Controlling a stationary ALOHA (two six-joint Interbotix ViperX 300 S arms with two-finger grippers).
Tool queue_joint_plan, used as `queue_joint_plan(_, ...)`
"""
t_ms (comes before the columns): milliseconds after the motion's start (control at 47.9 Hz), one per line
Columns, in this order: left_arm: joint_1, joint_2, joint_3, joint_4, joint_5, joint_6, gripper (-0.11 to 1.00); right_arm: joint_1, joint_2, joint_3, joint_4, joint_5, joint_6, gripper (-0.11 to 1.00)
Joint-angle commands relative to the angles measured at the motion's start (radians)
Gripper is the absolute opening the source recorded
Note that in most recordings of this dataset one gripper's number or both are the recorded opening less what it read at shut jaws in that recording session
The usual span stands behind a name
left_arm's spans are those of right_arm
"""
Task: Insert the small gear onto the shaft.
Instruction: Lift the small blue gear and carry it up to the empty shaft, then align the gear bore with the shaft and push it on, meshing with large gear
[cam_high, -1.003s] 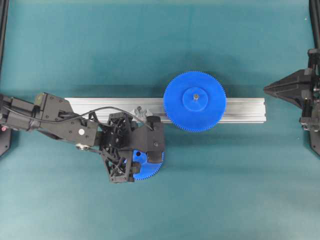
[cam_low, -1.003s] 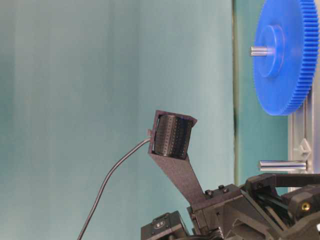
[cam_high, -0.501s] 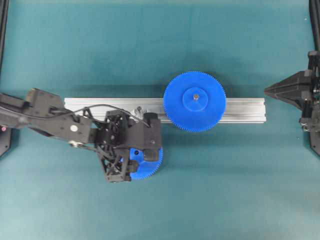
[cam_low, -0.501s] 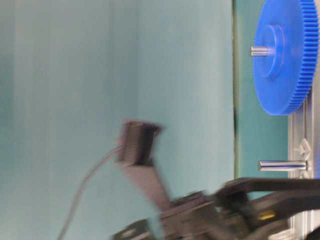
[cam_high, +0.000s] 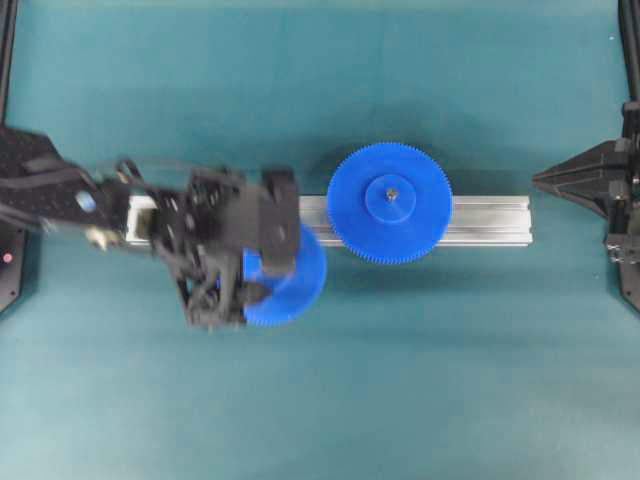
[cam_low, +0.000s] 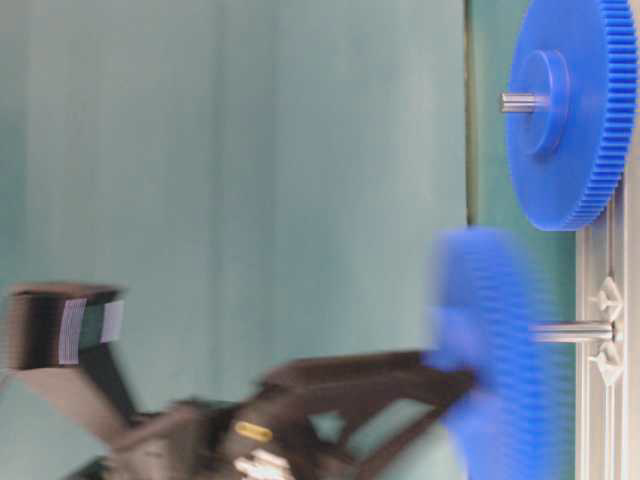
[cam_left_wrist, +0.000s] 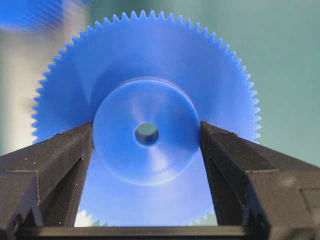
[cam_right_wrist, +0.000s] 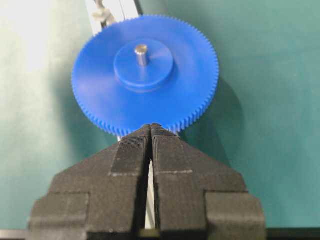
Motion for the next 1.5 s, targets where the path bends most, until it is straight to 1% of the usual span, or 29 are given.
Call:
queue_joint_plan(0,0.032,-0.051,-0.021,0.002,-0.003,0.009,0.72,-0.006,0.005,-0.011,-0.003,-0.011,0.009,0.05)
queue_joint_plan(84,0.061,-0.060,-0.011,0.002,-0.003,0.031,0.72,-0.006,0.005,-0.011,-0.003,-0.011,0.009,0.05)
queue_joint_plan(188,0.089,-0.057,-0.003,0.002,-0.003,0.080,0.72,-0.006,0.005,-0.011,-0.003,-0.009,0.009,0.05)
queue_joint_plan(334,0.106,-0.032,0.000,0.002,-0.008,0.140,0.72,-0.006,0.003,-0.011,-0.003,-0.011,0.009,0.05)
queue_joint_plan(397,0.109,-0.015,0.000,0.002,-0.009,0.149,0.72,-0.006,0.003,-0.011,-0.003,-0.011,0.009,0.05)
queue_joint_plan(731,0.112,0.078,-0.018,0.002,-0.040,0.140,0.72,-0.006,0.002,-0.015,-0.003,-0.011,0.011,0.05)
queue_joint_plan(878,0.112,0.083,-0.018,0.002,-0.040,0.140,0.72,-0.006,0.002,-0.015,-0.003,-0.011,0.012,0.05)
queue_joint_plan(1170,0.112,0.112,-0.015,0.002,-0.081,0.140,0.72,-0.006,0.000,-0.011,-0.003,-0.011,0.014,0.05)
queue_joint_plan(1483,0.130,0.123,-0.006,0.002,-0.075,0.141,0.72,-0.006,0.000,-0.015,-0.003,-0.011,0.014,0.05)
